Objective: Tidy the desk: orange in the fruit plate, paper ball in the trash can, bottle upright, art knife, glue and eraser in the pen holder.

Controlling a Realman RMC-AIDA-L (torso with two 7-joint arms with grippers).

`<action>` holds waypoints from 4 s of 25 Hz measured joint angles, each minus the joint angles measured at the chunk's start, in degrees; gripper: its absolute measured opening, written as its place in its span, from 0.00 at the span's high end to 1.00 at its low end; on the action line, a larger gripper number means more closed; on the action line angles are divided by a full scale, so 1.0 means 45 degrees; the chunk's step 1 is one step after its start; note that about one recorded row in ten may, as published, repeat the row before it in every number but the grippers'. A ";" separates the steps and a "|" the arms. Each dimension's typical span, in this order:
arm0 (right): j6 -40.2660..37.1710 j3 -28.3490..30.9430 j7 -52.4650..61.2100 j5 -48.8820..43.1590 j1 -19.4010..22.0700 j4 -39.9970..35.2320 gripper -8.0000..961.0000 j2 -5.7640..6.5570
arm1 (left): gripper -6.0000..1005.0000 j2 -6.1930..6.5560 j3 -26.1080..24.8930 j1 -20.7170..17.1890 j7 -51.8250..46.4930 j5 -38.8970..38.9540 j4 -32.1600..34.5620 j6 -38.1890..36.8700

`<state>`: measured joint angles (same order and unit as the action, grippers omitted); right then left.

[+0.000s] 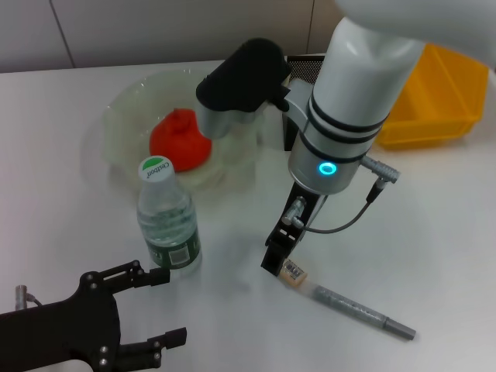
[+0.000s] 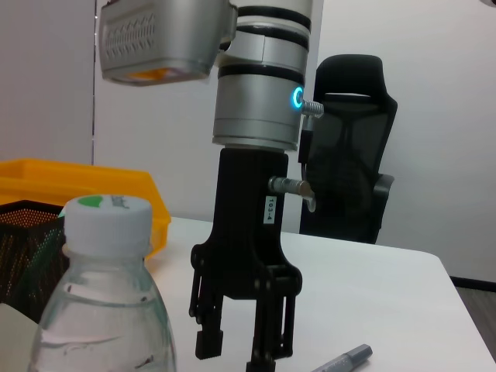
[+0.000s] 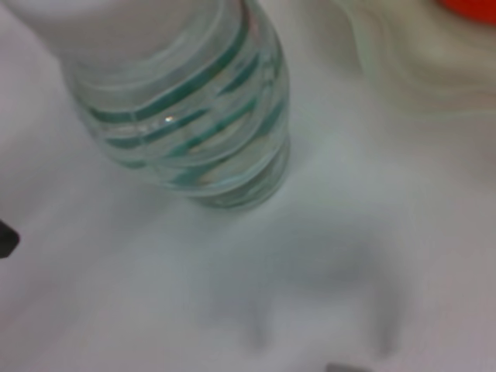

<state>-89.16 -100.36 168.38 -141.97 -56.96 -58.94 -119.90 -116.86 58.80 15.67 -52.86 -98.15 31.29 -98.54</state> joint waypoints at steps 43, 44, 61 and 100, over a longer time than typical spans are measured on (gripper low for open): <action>0.1320 -0.0993 0.0230 0.1426 -0.0499 0.2532 0.55 0.0004 | 0.22 -0.0120 -0.0118 -0.0045 0.0162 -0.0005 -0.0018 0.0222; 0.1324 -0.0999 0.0230 0.1429 -0.0510 0.2538 0.55 0.0004 | 0.22 -0.0125 -0.0118 -0.0046 0.0165 -0.0005 -0.0019 0.0222; 0.1715 -0.1211 0.0227 0.1434 -0.0722 0.3055 0.60 0.0004 | 0.22 -0.0146 -0.0118 -0.0045 0.0184 0.0021 -0.0019 0.0246; -0.1305 0.3314 -0.0288 -0.5393 0.1009 -0.3870 0.71 0.0174 | 0.22 -0.0241 -0.0313 0.0067 0.0184 0.0056 -0.0195 0.0422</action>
<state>-95.03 -85.44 167.09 -166.24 -52.42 -76.36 -119.12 -117.94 57.39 15.98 -52.03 -97.90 30.41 -96.64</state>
